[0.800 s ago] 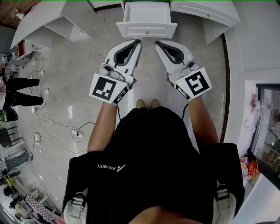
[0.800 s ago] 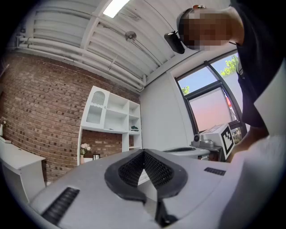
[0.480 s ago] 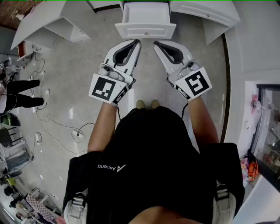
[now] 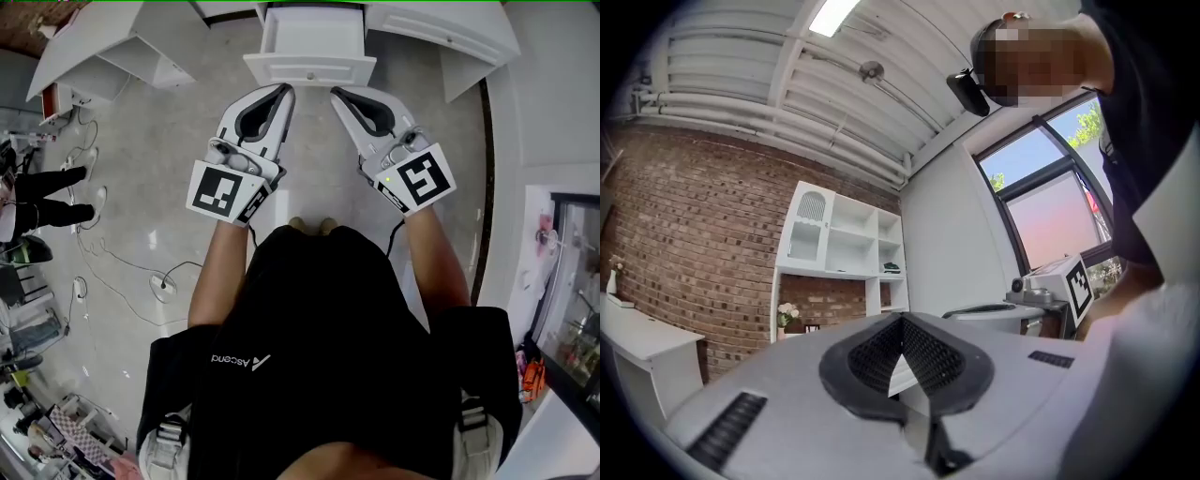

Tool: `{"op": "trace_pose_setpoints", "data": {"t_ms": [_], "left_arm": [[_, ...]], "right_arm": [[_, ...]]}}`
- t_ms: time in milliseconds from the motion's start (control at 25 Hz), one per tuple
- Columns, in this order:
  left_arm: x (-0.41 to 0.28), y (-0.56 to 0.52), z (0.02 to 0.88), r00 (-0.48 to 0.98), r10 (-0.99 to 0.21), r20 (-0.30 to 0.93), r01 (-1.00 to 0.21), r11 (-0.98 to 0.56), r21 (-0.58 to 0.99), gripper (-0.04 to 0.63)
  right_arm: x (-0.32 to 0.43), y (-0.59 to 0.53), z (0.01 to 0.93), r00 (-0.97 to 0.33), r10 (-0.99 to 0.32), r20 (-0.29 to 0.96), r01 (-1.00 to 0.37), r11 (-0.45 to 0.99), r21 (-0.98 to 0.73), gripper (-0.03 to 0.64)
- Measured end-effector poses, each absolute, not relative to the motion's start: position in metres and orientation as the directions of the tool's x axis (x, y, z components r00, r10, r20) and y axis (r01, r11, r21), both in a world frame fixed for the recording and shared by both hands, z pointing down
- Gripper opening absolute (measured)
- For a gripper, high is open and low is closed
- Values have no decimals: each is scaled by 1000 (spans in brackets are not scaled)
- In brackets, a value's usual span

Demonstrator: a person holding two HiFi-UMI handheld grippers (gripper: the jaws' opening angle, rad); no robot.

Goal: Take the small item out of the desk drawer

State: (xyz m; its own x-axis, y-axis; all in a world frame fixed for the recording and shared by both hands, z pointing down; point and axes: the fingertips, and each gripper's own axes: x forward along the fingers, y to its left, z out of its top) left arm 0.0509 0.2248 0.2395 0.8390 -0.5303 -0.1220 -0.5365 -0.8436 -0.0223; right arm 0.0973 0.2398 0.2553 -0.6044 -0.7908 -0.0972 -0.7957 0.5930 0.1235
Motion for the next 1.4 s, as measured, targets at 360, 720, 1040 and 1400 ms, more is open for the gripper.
{"op": "trace_pose_setpoints", "data": {"t_ms": [360,720,1040,1400], "left_arm": [[48,188,237,811,-570,-133,-579,-814,-42,-3],[22,100,242,807,-570,-154,-583,-810,-55,-2],[-9,-9,260,823,-557,-114,-564,-824,-50,-2],[-24,-96,279,855,-511,-86,-515,-857,-31,-2]], "right_arm": [[108,199,256,-631,-773,-69,-772,616,156,3],[82,109,271,-642,-767,2,-754,632,178,3],[65,-7,302,-617,-774,142,-756,633,167,3],[52,-96,347,-585,-737,338,-736,658,159,40]]}}
